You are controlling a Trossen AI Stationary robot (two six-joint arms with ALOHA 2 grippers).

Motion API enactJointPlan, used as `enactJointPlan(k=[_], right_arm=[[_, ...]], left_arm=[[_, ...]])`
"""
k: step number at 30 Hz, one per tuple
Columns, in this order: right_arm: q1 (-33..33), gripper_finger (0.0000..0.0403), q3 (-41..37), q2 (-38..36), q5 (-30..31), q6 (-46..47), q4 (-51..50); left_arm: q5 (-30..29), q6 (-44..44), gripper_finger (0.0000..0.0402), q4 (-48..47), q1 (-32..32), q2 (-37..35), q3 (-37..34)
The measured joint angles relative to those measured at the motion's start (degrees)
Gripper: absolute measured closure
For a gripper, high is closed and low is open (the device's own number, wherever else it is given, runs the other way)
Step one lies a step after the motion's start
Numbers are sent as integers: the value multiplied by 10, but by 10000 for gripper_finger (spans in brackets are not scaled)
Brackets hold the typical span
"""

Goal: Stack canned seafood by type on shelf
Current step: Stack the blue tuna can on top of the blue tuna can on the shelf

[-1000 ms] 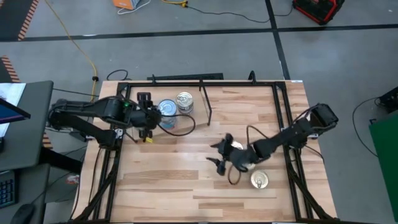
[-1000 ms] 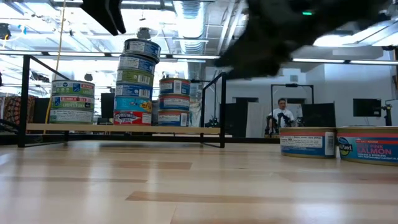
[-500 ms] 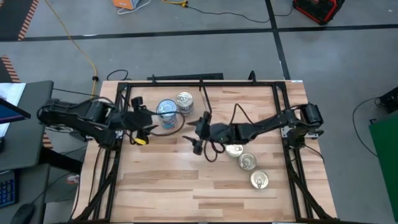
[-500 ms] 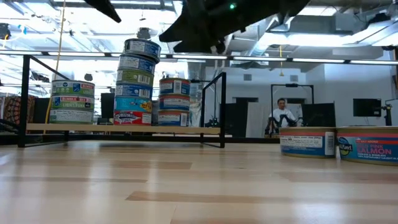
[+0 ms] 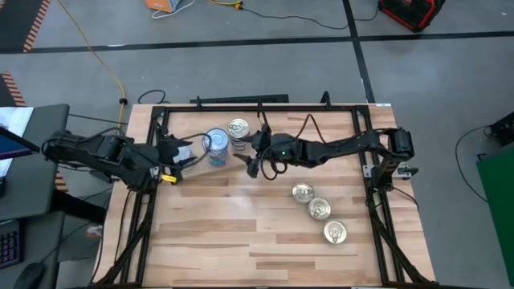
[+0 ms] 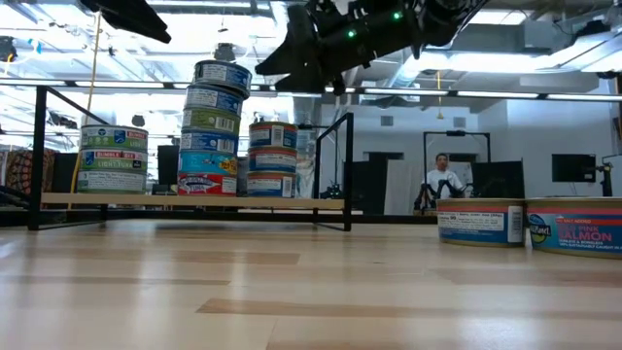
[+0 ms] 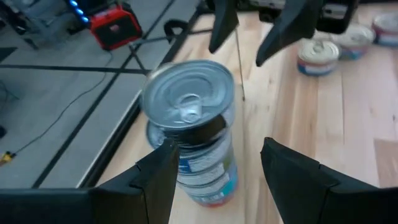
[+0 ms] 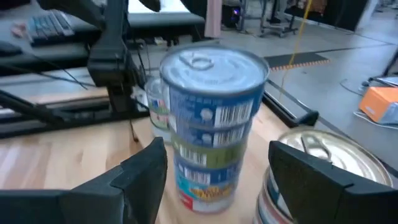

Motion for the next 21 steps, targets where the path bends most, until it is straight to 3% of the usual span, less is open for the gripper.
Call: enactJointPlan(k=[13,21], right_arm=[[-20,97,0,0,-32,6,31],[-21,97,26,28,-35,-2,18]], left_arm=[[-23,-2,182,94,0,-56,-93],[-64,-12,182,109,0,-56,-99]])
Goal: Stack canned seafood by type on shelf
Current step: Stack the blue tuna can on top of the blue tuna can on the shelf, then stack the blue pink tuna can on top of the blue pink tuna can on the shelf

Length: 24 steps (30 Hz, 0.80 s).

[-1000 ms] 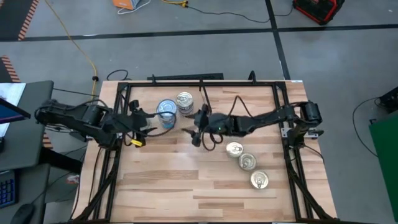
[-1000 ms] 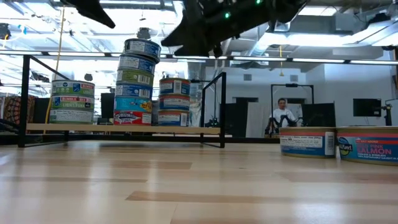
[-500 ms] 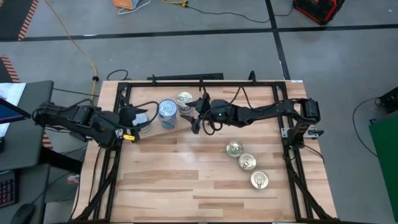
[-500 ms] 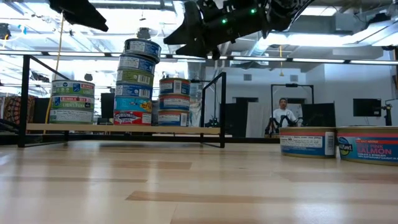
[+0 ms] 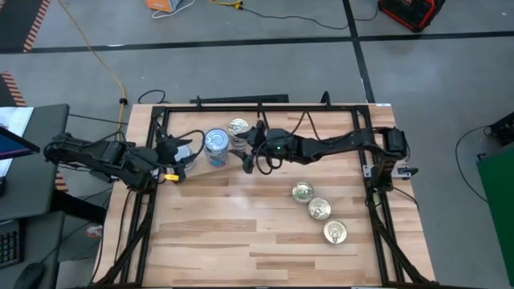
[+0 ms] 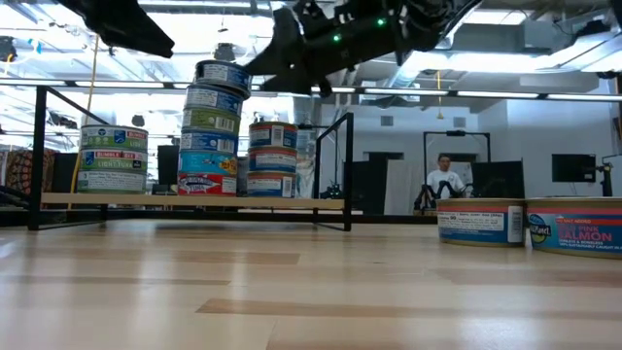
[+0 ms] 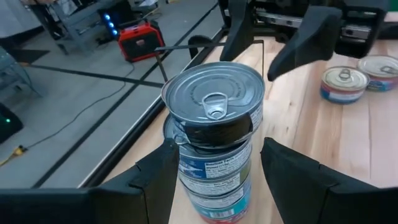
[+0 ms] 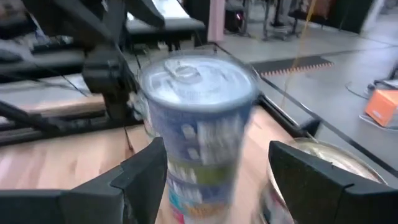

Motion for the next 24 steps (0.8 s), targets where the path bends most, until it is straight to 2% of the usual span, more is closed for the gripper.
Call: enactJointPlan(k=[8,12,19,24], right_arm=[[-4,97,61,53,-11,-11,-23],[-3,97,81,57,-11,-18,-25],[-7,97,97,54,-27,-18,-51],[-2,97,104,48,-28,-19,-117]], left_arm=[[-2,-59,182,-22,1,-17,1],[3,-65,182,-43,1,-18,1],[48,-66,182,-50,1,-18,1],[94,-68,182,-47,1,-18,1]])
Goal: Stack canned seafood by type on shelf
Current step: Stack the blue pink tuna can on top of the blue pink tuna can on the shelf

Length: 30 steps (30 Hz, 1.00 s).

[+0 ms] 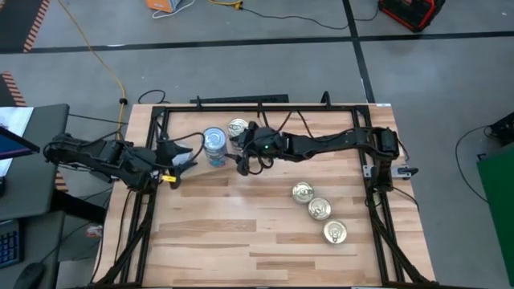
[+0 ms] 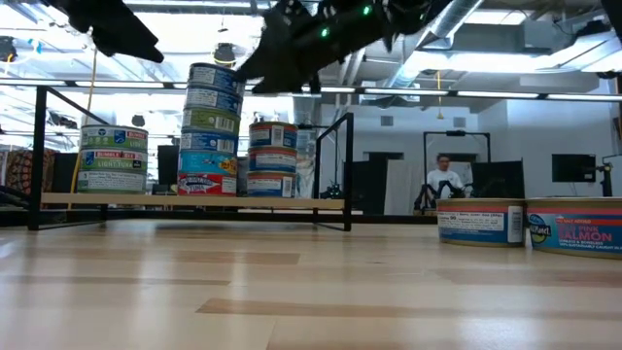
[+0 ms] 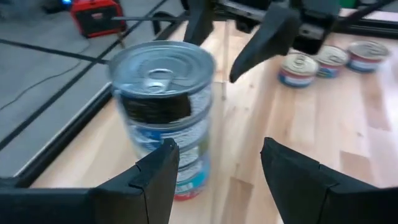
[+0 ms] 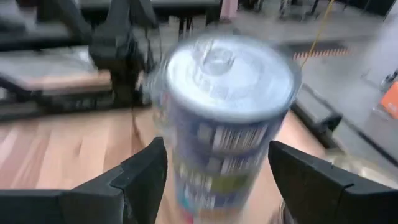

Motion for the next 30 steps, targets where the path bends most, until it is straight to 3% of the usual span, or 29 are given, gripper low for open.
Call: enactJointPlan(k=[7,13,19,23,30], right_arm=[[30,97,-3,-73,10,-17,-112],[93,97,-82,-135,79,-23,-180],[121,97,-197,-207,98,69,-188],[150,97,-254,-244,99,134,-185],[222,97,-309,-296,169,218,-238]], left_arm=[[64,42,182,46,-40,3,-14],[6,66,182,101,-98,48,-59],[-73,130,182,168,-158,135,-60],[-80,177,182,234,-187,190,-57],[-81,145,182,258,-219,279,-20]])
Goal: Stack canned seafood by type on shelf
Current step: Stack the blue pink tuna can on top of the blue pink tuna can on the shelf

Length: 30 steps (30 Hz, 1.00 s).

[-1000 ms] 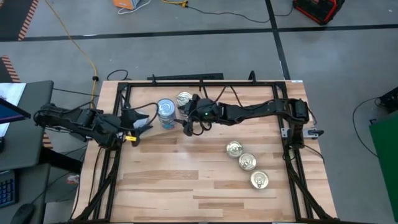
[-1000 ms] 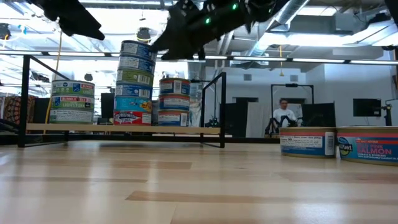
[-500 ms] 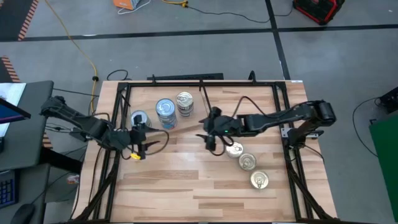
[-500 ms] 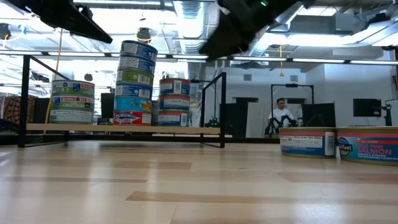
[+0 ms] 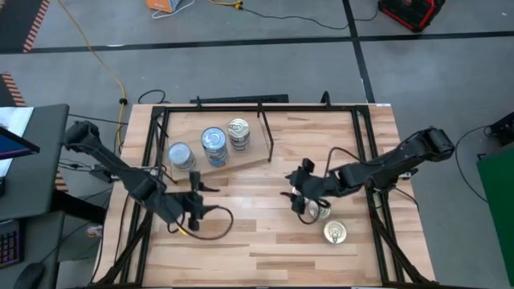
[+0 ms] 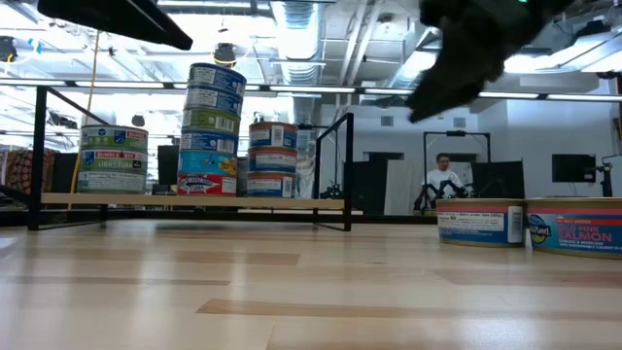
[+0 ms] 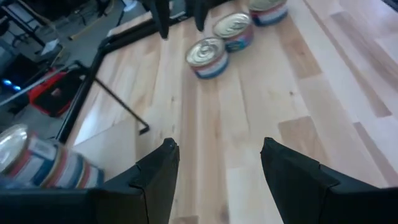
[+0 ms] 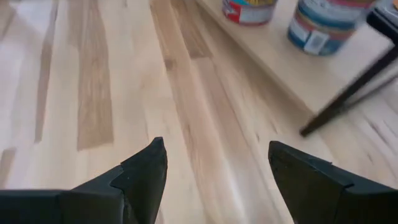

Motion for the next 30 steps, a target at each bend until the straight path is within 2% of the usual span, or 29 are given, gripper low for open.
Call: enactJointPlan(k=[5,13,18,21,25,30], right_arm=[[38,97,-7,-21,35,81,-104],[63,97,-7,-8,44,182,-249],[77,98,-8,-7,45,230,-323],[76,104,-28,-7,41,255,-324],[74,112,-64,-6,26,289,-322],[74,113,-72,-15,26,300,-322]], left_arm=[[-4,-4,182,5,-11,77,35],[3,-43,182,8,-11,180,65],[51,-88,182,48,-11,227,69],[81,-98,182,93,-11,257,69],[81,-88,182,140,-11,286,69],[78,-62,182,168,-8,293,69]])
